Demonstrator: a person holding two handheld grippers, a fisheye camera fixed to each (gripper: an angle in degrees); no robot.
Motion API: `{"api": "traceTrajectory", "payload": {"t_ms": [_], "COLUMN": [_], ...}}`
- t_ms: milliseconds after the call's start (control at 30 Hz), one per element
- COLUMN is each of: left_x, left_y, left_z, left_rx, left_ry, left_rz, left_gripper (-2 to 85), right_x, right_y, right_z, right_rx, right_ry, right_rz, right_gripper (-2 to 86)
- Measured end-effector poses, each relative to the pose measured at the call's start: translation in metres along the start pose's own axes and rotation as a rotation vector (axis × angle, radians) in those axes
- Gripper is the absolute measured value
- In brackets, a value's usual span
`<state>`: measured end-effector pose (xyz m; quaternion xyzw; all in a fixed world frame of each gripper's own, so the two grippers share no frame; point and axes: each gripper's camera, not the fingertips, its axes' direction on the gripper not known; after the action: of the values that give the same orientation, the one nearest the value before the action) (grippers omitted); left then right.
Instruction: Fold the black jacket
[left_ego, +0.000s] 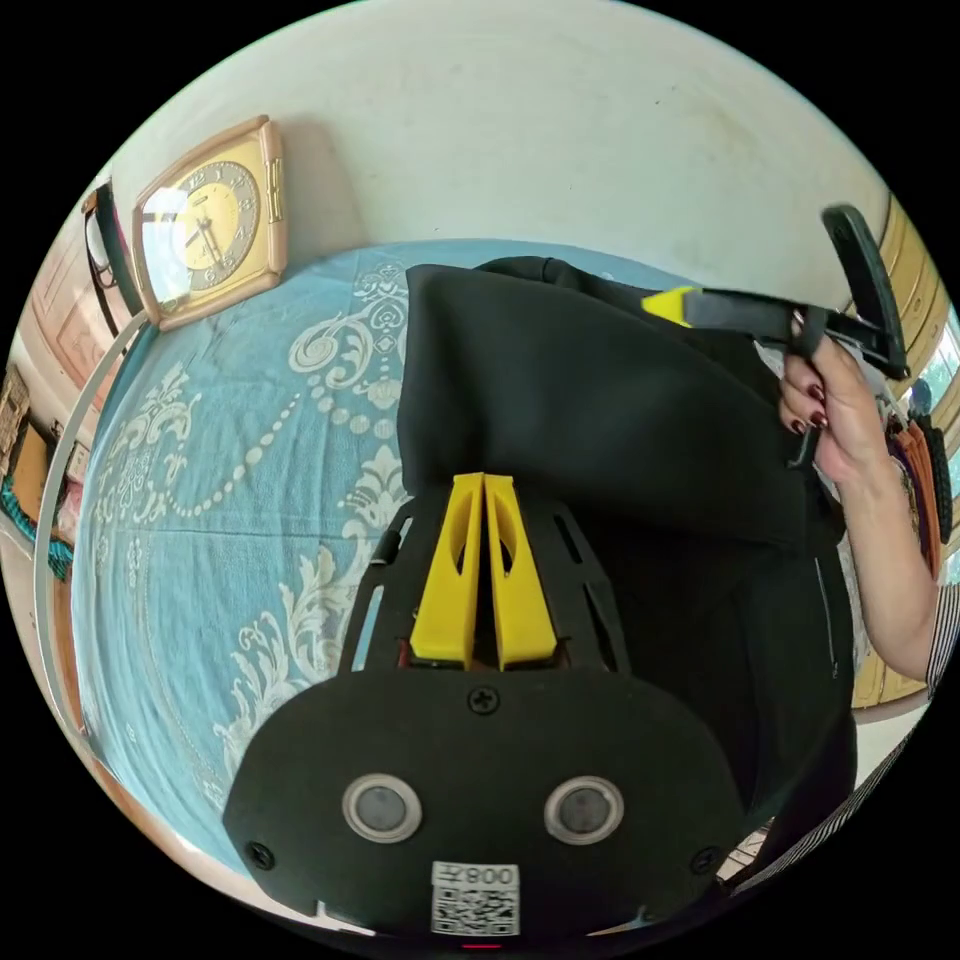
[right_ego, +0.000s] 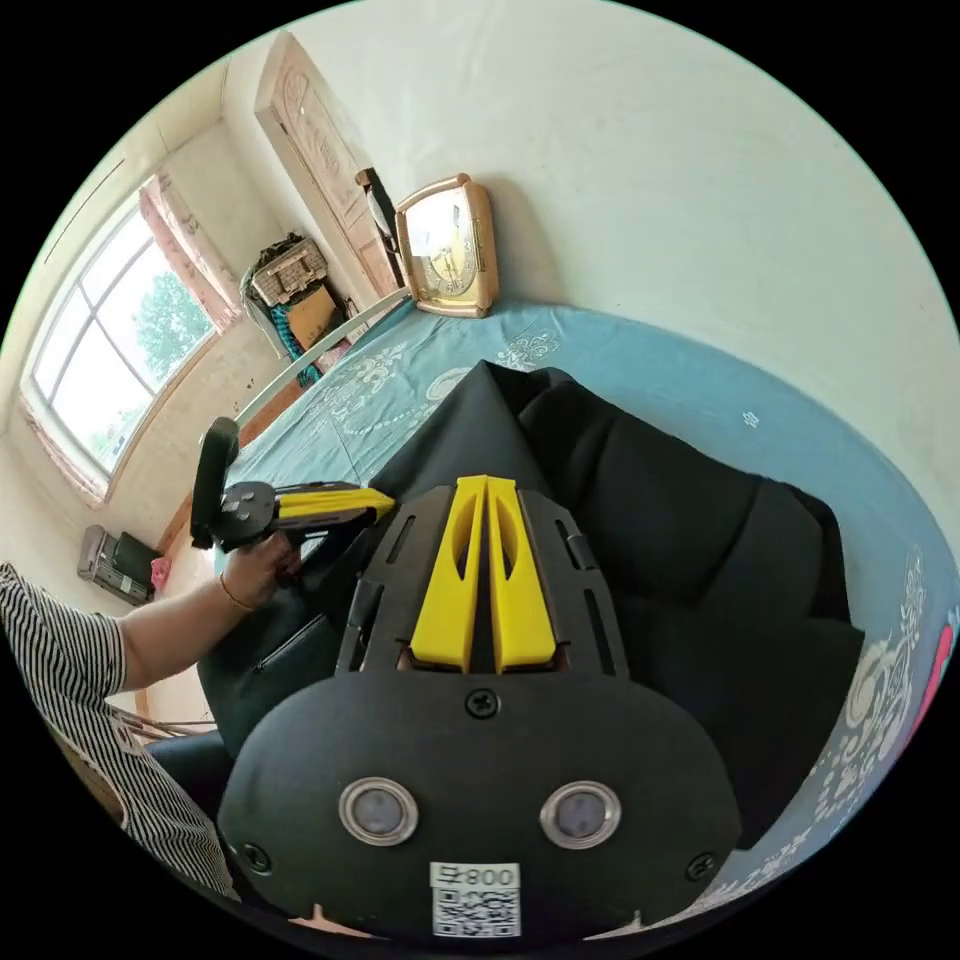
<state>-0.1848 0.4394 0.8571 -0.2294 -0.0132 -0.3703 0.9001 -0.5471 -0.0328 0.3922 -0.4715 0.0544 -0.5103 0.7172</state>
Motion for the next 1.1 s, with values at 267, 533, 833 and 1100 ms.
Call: {"api": "traceTrajectory", "payload": {"t_ms": [267, 533, 833, 1100], "left_x": [-0.034, -0.072, -0.094, -0.164], "left_y": [0.013, 0.036, 0.071, 0.152], "left_z": [0.016, -0.006, 0.016, -0.045], "left_rx": [0.012, 0.130, -0.037, 0.000], "left_ry": [-0.036, 0.006, 0.176, 0.352], "left_rz": [-0.007, -0.031, -0.051, -0.248], "left_gripper": [0.1, 0.1, 0.2, 0.3], "right_x": [-0.009, -0.036, -0.002, 0.012], "right_y": [-0.066, -0.005, 0.196, 0.217], "right_z": [0.132, 0.020, -0.074, -0.145], "right_rx": [-0.253, -0.088, -0.217, -0.055], "right_ry": [0.093, 0.048, 0.183, 0.057], "right_rz": [0.018, -0.006, 0.307, 0.433], "right_gripper": [0.2, 0.1, 0.1, 0.1]}}
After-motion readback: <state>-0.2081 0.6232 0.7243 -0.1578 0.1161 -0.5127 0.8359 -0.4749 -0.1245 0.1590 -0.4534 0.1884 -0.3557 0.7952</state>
